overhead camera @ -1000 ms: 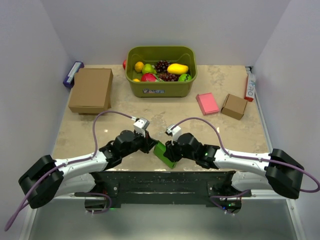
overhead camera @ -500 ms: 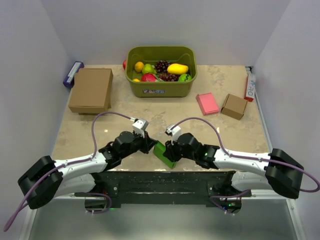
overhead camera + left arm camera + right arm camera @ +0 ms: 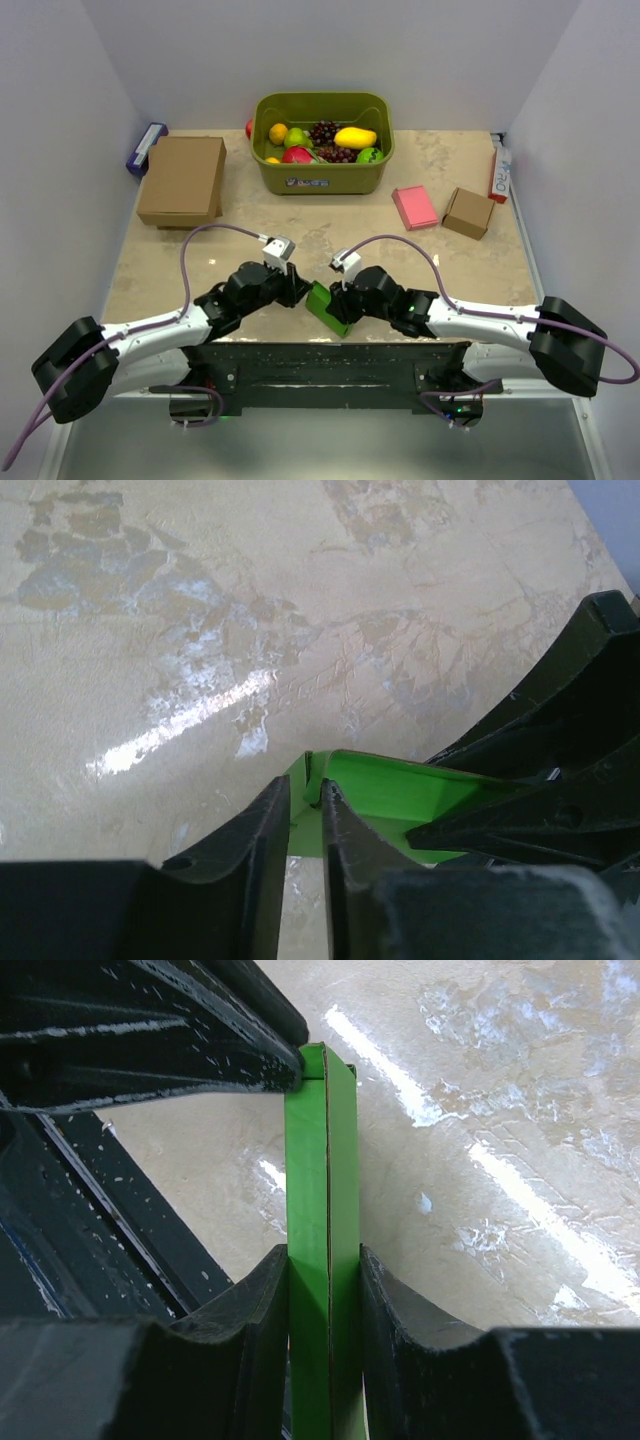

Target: Fold the paper box

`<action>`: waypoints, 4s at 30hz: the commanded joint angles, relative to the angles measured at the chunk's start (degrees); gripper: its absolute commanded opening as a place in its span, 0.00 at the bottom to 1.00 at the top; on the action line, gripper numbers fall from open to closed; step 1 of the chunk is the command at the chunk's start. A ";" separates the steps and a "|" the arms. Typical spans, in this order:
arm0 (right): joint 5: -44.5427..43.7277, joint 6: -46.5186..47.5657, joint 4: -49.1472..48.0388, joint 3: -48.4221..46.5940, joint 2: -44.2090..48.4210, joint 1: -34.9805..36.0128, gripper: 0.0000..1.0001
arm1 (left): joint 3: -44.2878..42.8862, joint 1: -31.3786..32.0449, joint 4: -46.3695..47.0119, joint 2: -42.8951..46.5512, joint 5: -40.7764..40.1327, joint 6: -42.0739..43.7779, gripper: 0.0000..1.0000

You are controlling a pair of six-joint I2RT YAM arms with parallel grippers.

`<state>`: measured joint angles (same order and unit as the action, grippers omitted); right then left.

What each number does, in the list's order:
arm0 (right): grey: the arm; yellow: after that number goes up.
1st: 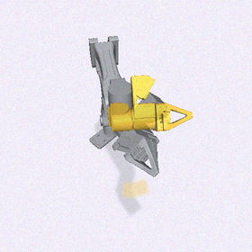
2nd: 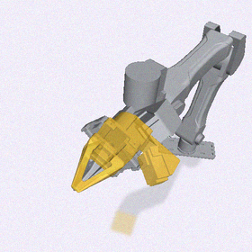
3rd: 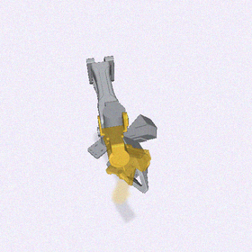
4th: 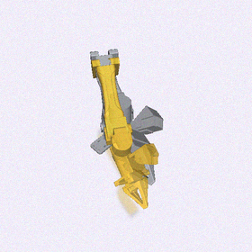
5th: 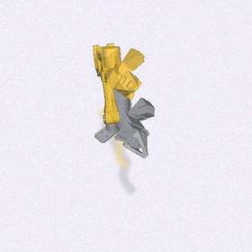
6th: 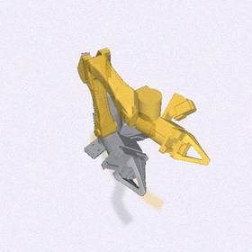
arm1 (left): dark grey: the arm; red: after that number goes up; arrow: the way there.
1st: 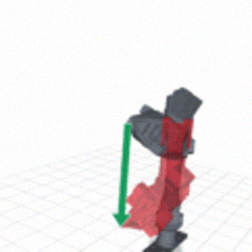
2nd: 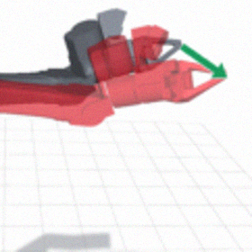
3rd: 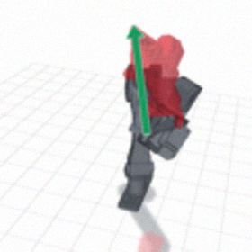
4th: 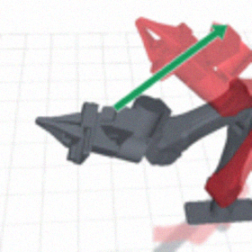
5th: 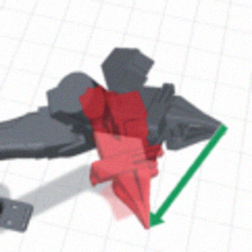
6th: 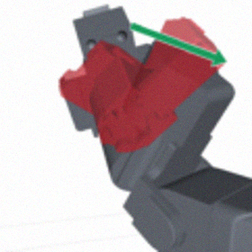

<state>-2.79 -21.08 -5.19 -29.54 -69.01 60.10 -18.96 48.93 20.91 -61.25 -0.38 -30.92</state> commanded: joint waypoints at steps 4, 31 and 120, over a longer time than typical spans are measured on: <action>-1.34 0.43 2.73 1.15 1.07 0.11 0.27 | -7.05 -0.67 -12.99 3.86 -2.17 -0.10 0.37; -18.92 6.84 -5.18 -4.30 -9.21 6.26 0.24 | -4.07 -13.07 7.31 -7.65 14.97 -9.43 0.88; -11.10 -12.14 17.67 -10.72 0.81 1.43 0.34 | 8.33 -8.85 19.44 -19.25 10.58 -8.63 0.22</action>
<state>-15.77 -31.77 12.86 -41.89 -67.75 61.69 -13.26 39.09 50.68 -78.63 11.81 -42.41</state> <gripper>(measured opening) 0.351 0.431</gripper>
